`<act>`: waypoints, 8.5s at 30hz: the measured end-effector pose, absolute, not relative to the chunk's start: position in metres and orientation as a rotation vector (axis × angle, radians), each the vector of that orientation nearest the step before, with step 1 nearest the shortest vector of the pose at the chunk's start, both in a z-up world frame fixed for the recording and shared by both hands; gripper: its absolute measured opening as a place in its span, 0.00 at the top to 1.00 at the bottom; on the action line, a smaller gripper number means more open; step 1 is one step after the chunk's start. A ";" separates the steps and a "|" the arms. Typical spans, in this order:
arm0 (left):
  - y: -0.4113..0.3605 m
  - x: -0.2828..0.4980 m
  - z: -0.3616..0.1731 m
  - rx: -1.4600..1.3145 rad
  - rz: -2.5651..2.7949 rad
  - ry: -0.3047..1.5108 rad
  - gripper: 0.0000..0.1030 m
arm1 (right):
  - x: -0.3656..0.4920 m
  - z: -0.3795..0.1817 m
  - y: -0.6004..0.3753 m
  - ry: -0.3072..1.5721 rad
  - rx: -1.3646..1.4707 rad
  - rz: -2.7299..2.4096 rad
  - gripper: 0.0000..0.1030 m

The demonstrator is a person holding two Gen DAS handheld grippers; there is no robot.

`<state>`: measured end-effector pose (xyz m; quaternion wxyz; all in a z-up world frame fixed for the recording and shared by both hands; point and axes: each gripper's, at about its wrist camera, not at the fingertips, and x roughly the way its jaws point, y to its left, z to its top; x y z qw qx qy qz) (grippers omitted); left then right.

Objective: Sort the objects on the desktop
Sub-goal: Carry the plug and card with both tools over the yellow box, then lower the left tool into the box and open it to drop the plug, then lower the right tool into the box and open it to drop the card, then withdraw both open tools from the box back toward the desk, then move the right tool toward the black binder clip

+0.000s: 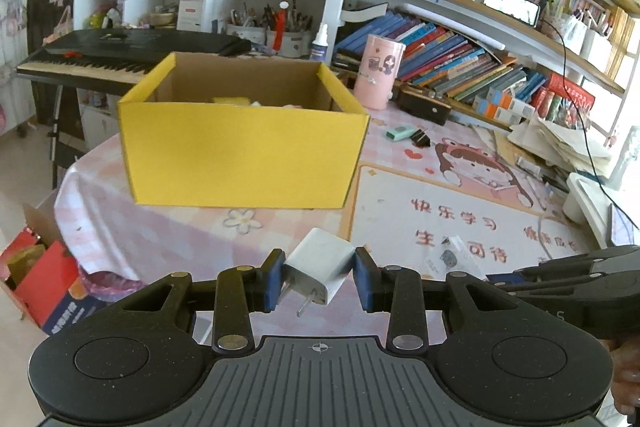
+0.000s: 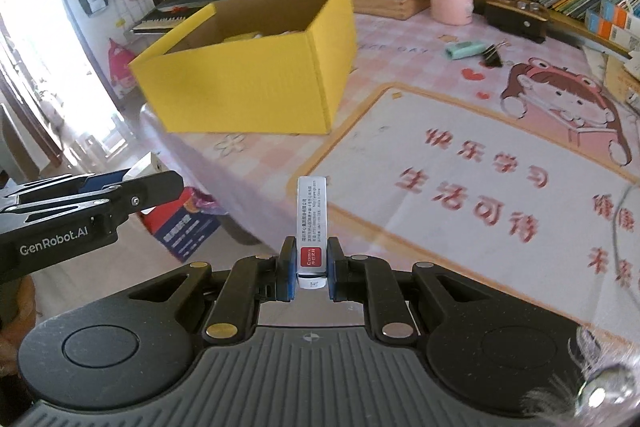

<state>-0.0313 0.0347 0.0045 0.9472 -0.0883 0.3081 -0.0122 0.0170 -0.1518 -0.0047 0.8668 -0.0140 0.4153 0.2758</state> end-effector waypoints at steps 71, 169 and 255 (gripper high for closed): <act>0.109 0.124 0.030 -0.106 0.201 0.499 0.66 | 0.186 0.071 -0.051 0.612 -0.095 0.791 0.87; 0.074 -0.029 0.032 -0.085 0.189 0.458 0.16 | 0.032 0.027 -0.133 0.605 -0.059 0.400 0.56; -0.109 0.118 -0.003 0.011 -0.102 0.662 0.08 | 0.137 -0.012 -0.291 0.785 -0.020 0.215 0.23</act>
